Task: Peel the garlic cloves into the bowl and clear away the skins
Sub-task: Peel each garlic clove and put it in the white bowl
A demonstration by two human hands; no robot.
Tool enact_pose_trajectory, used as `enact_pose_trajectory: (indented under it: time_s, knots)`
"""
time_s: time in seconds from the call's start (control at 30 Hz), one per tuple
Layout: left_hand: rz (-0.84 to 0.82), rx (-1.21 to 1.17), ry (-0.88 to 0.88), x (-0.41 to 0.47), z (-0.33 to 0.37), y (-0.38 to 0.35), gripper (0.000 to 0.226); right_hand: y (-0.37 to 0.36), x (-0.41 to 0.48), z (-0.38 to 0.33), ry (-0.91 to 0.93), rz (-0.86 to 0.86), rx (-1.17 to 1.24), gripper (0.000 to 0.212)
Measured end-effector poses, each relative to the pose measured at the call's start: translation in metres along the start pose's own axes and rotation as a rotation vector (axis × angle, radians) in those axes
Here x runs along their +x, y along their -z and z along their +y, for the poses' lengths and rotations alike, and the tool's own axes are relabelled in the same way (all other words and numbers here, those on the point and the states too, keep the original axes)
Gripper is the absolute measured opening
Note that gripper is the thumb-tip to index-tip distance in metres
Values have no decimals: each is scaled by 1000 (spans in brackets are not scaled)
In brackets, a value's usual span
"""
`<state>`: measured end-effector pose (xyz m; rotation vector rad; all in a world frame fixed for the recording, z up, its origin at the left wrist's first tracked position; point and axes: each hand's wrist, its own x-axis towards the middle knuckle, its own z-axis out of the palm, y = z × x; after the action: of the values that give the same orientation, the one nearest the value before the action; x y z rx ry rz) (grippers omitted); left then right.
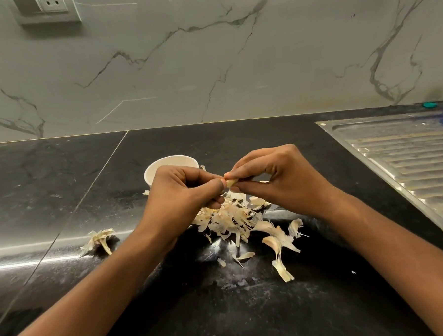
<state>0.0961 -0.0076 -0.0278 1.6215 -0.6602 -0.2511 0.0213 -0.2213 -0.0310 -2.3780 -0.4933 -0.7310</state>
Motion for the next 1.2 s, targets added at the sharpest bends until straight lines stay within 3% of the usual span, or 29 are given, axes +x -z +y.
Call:
enact_pose_trajectory:
  time_s: [0.37, 0.87, 1.07, 1.2]
  knots:
    - [-35, 37, -3, 3, 0, 4, 11, 5, -1, -2, -195, -32, 303, 22]
    - [-106, -43, 41, 4, 1, 2, 14, 6, 1, -12, -517, 54, 958, 33]
    - [-102, -31, 41, 3, 1, 1, 16, 8, 5, -12, -587, 91, 1143, 38]
    - [-73, -12, 9, 2, 1, 1, 11, 13, 5, -11, -598, 69, 1147, 28]
